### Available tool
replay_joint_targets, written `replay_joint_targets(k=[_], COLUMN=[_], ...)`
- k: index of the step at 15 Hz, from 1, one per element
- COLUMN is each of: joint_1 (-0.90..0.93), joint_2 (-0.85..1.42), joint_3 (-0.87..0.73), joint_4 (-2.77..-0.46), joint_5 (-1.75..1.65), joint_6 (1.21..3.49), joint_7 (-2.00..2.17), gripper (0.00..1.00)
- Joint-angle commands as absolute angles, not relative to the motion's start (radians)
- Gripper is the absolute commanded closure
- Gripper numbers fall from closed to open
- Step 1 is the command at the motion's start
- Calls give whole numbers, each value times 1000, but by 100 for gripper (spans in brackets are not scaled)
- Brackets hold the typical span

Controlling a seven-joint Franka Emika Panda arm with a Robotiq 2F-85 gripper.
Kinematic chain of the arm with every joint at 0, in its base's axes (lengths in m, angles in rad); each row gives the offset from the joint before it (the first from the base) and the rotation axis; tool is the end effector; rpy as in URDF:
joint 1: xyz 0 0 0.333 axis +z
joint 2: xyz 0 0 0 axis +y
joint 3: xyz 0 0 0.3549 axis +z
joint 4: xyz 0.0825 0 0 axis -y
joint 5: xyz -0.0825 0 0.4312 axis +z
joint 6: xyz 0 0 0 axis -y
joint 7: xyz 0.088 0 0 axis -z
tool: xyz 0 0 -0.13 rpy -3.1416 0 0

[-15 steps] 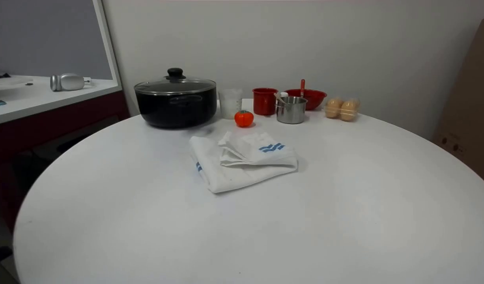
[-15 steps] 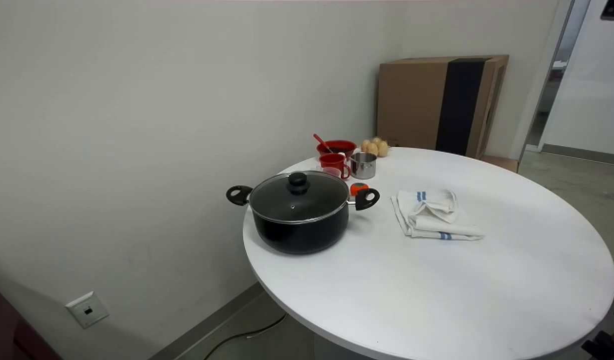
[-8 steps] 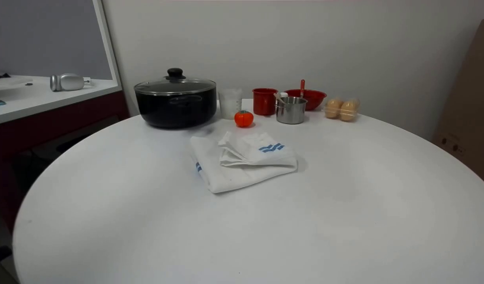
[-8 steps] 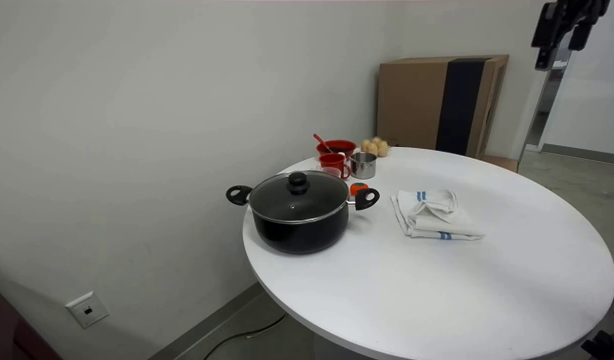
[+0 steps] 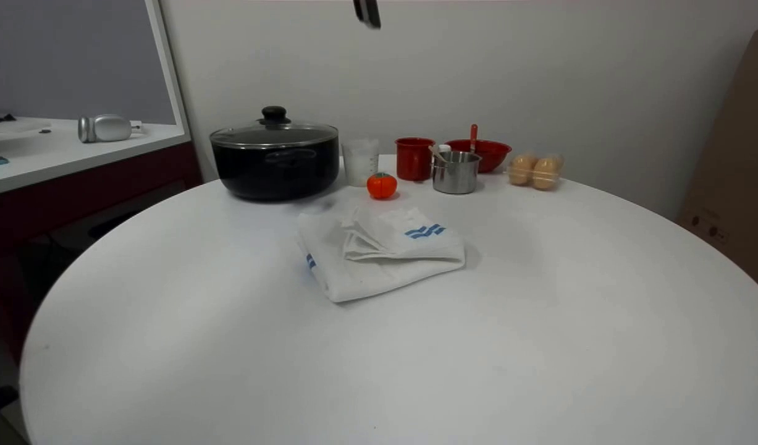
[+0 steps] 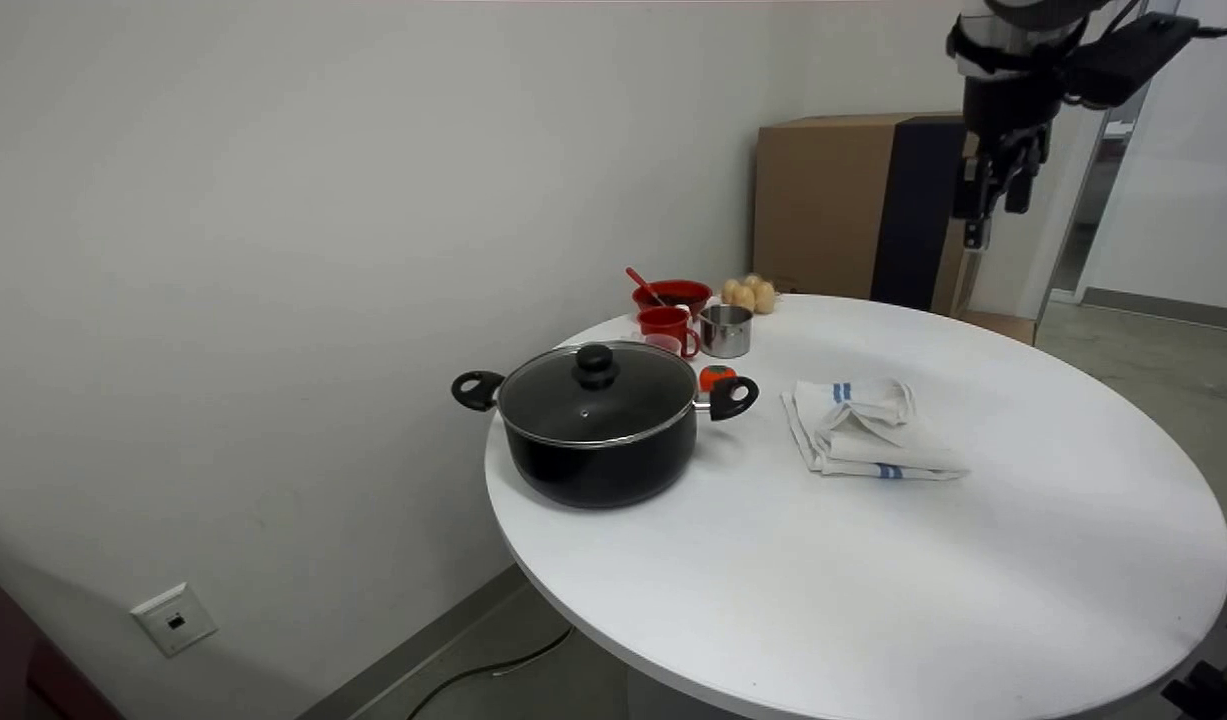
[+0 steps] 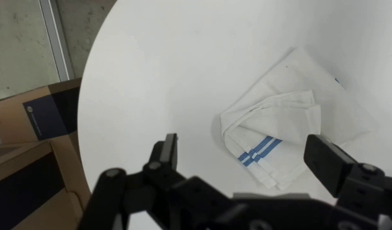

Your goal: Use the towel to wipe the table

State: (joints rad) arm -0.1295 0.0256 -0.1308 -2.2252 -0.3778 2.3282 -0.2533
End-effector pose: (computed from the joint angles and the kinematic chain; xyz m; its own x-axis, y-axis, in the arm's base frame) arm 0.5553 -0.1608 0.3579 0.9711 0.2362 -0.0349 0.2360 -0.9273 0.2905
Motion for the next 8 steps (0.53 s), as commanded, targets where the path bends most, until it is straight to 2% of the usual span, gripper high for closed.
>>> replay_joint_targets(k=[1,8], joint_1=[-115,-115], joint_2=[140,283], joint_3=[-107,-59], joint_4=[-2162,-2145], joint_5=[-352,-388], joint_6=[2333,2338], joint_7=[-379,-606], gripper=[0,0])
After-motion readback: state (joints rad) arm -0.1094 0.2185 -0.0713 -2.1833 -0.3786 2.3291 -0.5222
